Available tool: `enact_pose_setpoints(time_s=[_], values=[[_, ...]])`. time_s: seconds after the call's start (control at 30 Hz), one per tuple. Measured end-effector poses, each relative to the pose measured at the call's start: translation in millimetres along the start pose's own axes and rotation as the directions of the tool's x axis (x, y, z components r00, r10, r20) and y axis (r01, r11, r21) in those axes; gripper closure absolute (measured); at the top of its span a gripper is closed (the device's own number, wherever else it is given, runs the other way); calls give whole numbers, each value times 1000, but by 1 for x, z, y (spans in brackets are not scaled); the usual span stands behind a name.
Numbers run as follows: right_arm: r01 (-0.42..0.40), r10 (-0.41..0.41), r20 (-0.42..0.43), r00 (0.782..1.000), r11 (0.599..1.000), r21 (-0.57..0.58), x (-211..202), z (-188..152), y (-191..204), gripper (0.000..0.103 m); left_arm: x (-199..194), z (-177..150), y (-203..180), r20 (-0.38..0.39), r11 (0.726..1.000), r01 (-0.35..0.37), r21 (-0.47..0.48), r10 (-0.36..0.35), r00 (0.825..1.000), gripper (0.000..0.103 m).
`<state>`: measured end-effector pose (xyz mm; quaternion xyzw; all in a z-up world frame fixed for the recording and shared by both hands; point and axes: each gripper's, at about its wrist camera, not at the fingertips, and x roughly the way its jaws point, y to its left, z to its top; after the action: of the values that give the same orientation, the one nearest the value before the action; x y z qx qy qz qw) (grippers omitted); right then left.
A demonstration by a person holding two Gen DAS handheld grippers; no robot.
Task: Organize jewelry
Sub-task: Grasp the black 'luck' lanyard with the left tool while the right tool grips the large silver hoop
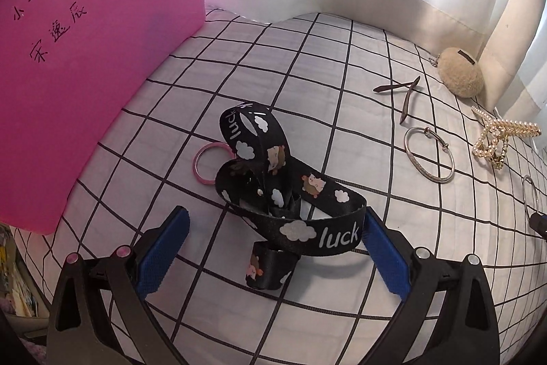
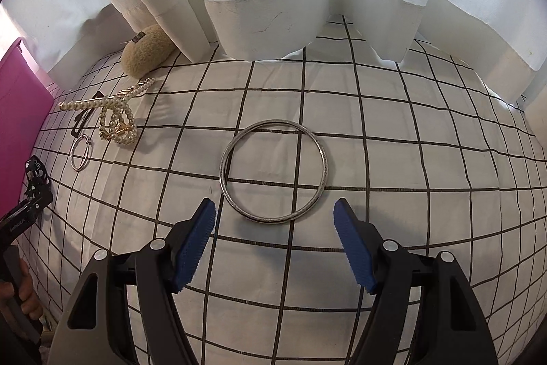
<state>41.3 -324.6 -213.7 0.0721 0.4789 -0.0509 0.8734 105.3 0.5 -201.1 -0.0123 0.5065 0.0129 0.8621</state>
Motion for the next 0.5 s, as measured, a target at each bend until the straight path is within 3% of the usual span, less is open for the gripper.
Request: enact_pose_setpoints(time_s=[0.23, 0.5], values=[[68, -66, 23, 998, 994, -83, 12, 6, 13, 27, 2, 1, -2, 10, 1000, -3, -3, 3, 1000, 5], [66, -60, 65, 996, 994, -83, 21, 13, 10, 13, 5, 6, -8, 20, 1000, -14, -19, 15, 1000, 5]])
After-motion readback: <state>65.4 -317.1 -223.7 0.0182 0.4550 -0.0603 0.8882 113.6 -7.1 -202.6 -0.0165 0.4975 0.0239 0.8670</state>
